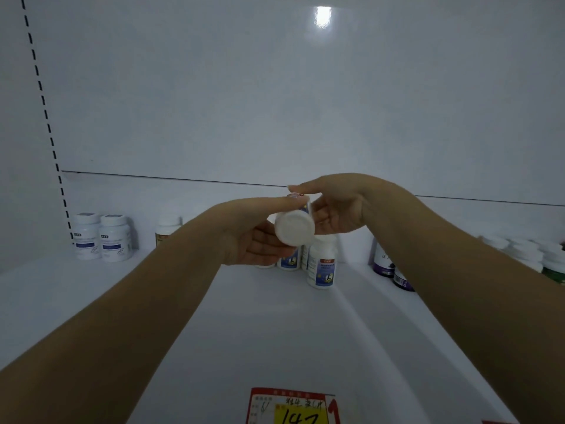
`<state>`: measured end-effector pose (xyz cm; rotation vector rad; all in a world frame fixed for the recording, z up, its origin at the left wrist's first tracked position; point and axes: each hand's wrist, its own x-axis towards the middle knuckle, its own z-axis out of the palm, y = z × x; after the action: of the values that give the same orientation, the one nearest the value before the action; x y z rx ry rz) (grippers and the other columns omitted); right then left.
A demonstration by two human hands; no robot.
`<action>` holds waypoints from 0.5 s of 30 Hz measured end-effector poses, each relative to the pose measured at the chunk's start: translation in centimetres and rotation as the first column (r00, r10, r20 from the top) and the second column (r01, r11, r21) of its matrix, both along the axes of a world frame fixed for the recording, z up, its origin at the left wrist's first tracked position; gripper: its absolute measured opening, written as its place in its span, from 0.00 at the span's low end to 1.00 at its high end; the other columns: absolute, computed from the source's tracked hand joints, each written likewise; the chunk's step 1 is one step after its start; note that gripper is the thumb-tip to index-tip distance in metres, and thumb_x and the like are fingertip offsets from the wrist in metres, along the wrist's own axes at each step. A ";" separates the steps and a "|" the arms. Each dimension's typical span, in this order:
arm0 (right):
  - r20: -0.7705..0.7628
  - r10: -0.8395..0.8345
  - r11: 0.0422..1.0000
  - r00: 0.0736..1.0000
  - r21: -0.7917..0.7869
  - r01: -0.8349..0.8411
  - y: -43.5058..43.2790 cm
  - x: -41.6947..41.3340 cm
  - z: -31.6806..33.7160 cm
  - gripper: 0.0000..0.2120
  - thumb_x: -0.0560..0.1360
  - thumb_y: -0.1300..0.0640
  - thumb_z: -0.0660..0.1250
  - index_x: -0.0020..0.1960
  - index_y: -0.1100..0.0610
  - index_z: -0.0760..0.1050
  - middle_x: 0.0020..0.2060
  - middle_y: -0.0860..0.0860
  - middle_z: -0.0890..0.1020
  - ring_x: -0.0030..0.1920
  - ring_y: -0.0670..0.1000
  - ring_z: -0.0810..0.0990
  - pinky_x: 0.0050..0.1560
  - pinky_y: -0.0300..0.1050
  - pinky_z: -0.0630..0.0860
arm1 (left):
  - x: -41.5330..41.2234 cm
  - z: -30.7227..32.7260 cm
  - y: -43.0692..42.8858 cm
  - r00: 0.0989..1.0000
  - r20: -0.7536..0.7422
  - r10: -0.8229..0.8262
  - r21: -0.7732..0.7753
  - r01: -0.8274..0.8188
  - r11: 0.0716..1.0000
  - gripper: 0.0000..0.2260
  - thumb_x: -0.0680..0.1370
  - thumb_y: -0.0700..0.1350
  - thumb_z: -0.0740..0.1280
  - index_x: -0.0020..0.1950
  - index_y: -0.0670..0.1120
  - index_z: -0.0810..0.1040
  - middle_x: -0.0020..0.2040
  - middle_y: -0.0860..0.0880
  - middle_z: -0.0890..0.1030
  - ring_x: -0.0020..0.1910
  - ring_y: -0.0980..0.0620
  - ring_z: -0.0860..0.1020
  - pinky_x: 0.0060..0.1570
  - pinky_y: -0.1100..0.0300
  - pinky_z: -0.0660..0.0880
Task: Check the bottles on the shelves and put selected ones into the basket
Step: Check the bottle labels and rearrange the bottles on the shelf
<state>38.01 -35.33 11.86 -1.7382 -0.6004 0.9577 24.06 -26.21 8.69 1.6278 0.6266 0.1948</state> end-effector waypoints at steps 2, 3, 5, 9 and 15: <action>0.048 0.012 0.995 0.999 0.099 -0.017 -0.1 -0.3 0.5 0.20 0.74 0.52 0.70 0.58 0.65 0.74 0.41 0.56 0.81 0.36 0.51 0.81 0.33 0.40 0.81 | 0.2 -0.1 -0.3 0.996 0.083 0.030 0.052 -0.034 0.998 0.23 0.67 0.59 0.73 0.52 0.42 0.80 0.42 0.45 0.85 0.38 0.51 0.83 0.46 0.58 0.79; 0.093 0.020 0.986 0.995 0.166 -0.035 -0.2 -0.4 0.8 0.17 0.74 0.52 0.70 0.57 0.63 0.75 0.42 0.55 0.80 0.37 0.50 0.81 0.34 0.39 0.81 | 0.3 -0.3 -0.4 0.989 0.141 0.052 0.092 -0.065 0.994 0.22 0.67 0.58 0.74 0.51 0.42 0.81 0.43 0.45 0.85 0.40 0.51 0.84 0.48 0.58 0.79; 0.189 0.030 0.941 0.982 0.325 -0.092 -0.4 -0.7 1.3 0.16 0.75 0.54 0.69 0.57 0.63 0.75 0.46 0.56 0.81 0.42 0.50 0.81 0.41 0.40 0.81 | 0.7 -0.5 -0.6 0.957 0.274 0.101 0.201 -0.159 0.967 0.20 0.66 0.55 0.76 0.48 0.42 0.81 0.44 0.44 0.85 0.43 0.51 0.84 0.50 0.58 0.79; 0.420 -0.010 0.828 0.907 0.512 -0.228 -1.3 -1.1 1.0 0.15 0.76 0.60 0.67 0.61 0.63 0.75 0.50 0.54 0.82 0.50 0.51 0.82 0.53 0.43 0.79 | 1.2 -1.2 -0.5 0.872 0.474 0.127 0.363 -0.324 0.874 0.16 0.63 0.50 0.79 0.46 0.47 0.80 0.43 0.50 0.84 0.43 0.55 0.81 0.47 0.61 0.77; 0.563 -0.091 0.846 0.821 0.479 -0.235 -1.6 -0.5 -0.9 0.16 0.74 0.61 0.70 0.61 0.59 0.76 0.53 0.55 0.82 0.55 0.53 0.81 0.61 0.50 0.76 | 2.1 -3.3 0.2 0.861 0.495 0.113 0.432 -0.357 0.828 0.20 0.62 0.48 0.80 0.51 0.47 0.80 0.45 0.52 0.84 0.44 0.57 0.82 0.47 0.61 0.78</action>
<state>37.51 -36.97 10.98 -1.4707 -1.2096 0.2369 26.15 -26.02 5.41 1.9138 0.4323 0.9797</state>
